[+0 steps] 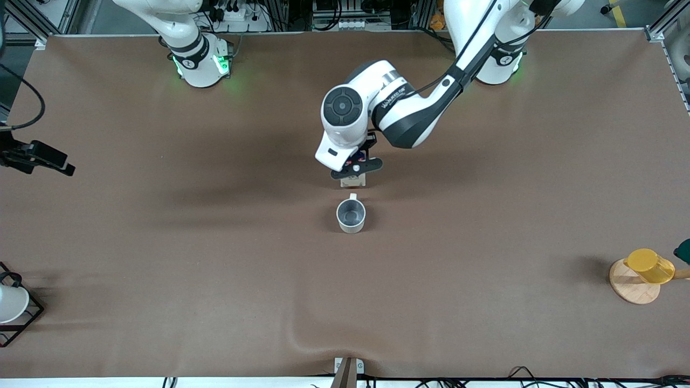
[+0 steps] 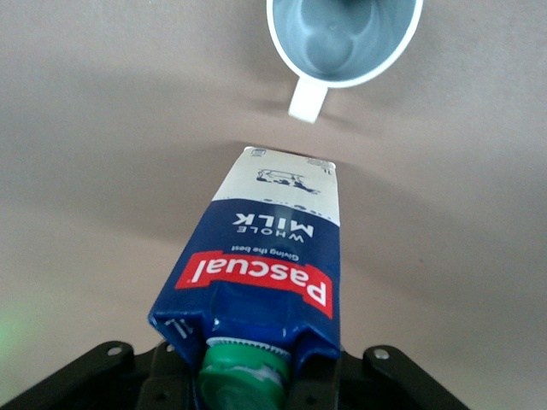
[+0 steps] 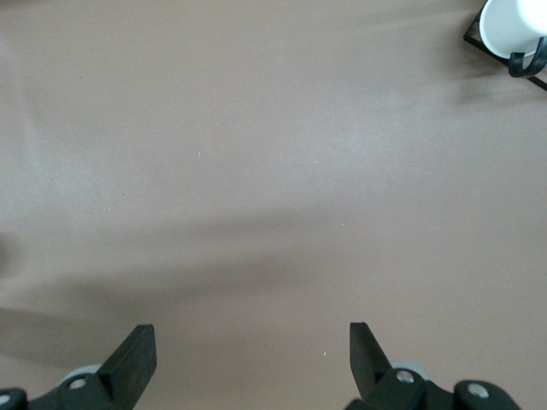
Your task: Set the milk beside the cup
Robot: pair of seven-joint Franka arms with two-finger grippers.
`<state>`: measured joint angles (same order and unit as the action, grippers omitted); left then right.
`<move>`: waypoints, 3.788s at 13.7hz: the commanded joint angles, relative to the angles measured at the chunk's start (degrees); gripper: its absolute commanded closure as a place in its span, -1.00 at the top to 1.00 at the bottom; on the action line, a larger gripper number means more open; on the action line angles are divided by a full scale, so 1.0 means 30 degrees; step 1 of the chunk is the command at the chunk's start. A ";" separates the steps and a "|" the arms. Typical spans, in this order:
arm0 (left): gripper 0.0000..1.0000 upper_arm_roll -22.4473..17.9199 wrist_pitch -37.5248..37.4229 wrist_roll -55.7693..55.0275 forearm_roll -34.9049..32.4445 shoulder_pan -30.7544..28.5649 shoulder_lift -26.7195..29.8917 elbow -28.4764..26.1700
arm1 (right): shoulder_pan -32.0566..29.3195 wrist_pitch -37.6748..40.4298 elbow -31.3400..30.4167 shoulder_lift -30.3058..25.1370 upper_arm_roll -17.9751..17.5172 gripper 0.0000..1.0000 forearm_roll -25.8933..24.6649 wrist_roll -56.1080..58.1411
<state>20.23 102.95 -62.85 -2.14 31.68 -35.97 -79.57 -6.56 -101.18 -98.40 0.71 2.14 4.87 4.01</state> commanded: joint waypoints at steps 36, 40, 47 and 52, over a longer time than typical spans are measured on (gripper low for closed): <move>1.00 -0.0766 -0.0270 0.0470 -0.1660 -0.2493 0.4833 0.0332 | 0.1866 0.0944 0.1773 -0.0207 -0.0303 1.00 -0.1212 -0.0457; 1.00 -0.0795 -0.2204 0.5384 -0.1660 -0.5721 0.6362 0.0331 | 0.1865 0.0944 0.1744 -0.0207 -0.0273 1.00 -0.1212 -0.0428; 1.00 -0.1667 -0.5660 1.4051 -0.1339 -0.8481 0.8818 -0.0047 | 0.1865 0.0973 0.1715 -0.0177 -0.0244 1.00 -0.1212 -0.0457; 1.00 -0.5391 -0.8179 1.9420 -0.0547 -0.7953 1.0610 -0.0313 | 0.1865 0.1002 0.1656 -0.0177 -0.0244 1.00 -0.1212 -0.0428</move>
<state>6.37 80.25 -8.88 -4.93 7.31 -7.37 -77.66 -0.92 -98.73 -93.54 0.49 1.49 2.17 3.33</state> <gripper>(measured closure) 0.000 0.000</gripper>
